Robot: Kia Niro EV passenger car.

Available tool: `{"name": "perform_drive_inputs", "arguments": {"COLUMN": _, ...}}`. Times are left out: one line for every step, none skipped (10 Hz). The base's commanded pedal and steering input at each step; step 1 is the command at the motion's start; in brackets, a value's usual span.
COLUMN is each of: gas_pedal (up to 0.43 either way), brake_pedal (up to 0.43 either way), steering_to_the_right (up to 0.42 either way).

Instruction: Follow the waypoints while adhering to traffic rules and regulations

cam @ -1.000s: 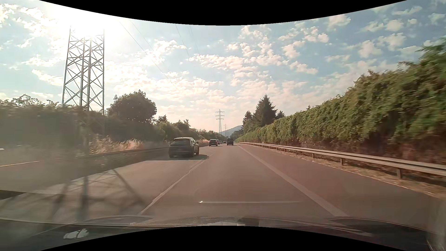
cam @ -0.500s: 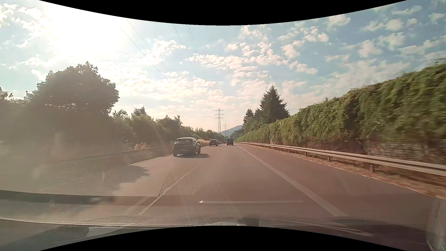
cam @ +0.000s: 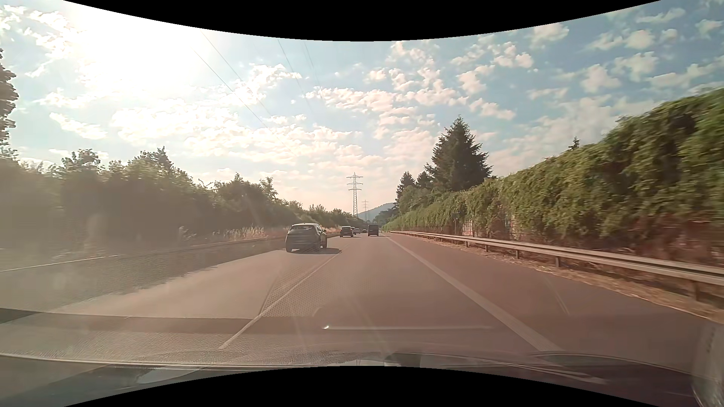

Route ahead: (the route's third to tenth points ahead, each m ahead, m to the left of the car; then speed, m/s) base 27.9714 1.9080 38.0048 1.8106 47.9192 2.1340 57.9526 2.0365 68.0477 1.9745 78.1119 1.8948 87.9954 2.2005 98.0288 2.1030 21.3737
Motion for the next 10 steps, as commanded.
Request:
{"name": "perform_drive_inputs", "arguments": {"gas_pedal": 0.177, "brake_pedal": 0.000, "steering_to_the_right": 0.000}}
{"name": "perform_drive_inputs", "arguments": {"gas_pedal": 0.177, "brake_pedal": 0.000, "steering_to_the_right": 0.000}}
{"name": "perform_drive_inputs", "arguments": {"gas_pedal": 0.177, "brake_pedal": 0.000, "steering_to_the_right": 0.000}}
{"name": "perform_drive_inputs", "arguments": {"gas_pedal": 0.177, "brake_pedal": 0.000, "steering_to_the_right": 0.000}}
{"name": "perform_drive_inputs", "arguments": {"gas_pedal": 0.177, "brake_pedal": 0.000, "steering_to_the_right": 0.000}}
{"name": "perform_drive_inputs", "arguments": {"gas_pedal": 0.177, "brake_pedal": 0.000, "steering_to_the_right": 0.000}}
{"name": "perform_drive_inputs", "arguments": {"gas_pedal": 0.177, "brake_pedal": 0.000, "steering_to_the_right": 0.000}}
{"name": "perform_drive_inputs", "arguments": {"gas_pedal": 0.177, "brake_pedal": 0.000, "steering_to_the_right": 0.000}}
{"name": "perform_drive_inputs", "arguments": {"gas_pedal": 0.177, "brake_pedal": 0.000, "steering_to_the_right": 0.000}}
{"name": "perform_drive_inputs", "arguments": {"gas_pedal": 0.177, "brake_pedal": 0.000, "steering_to_the_right": 0.000}}
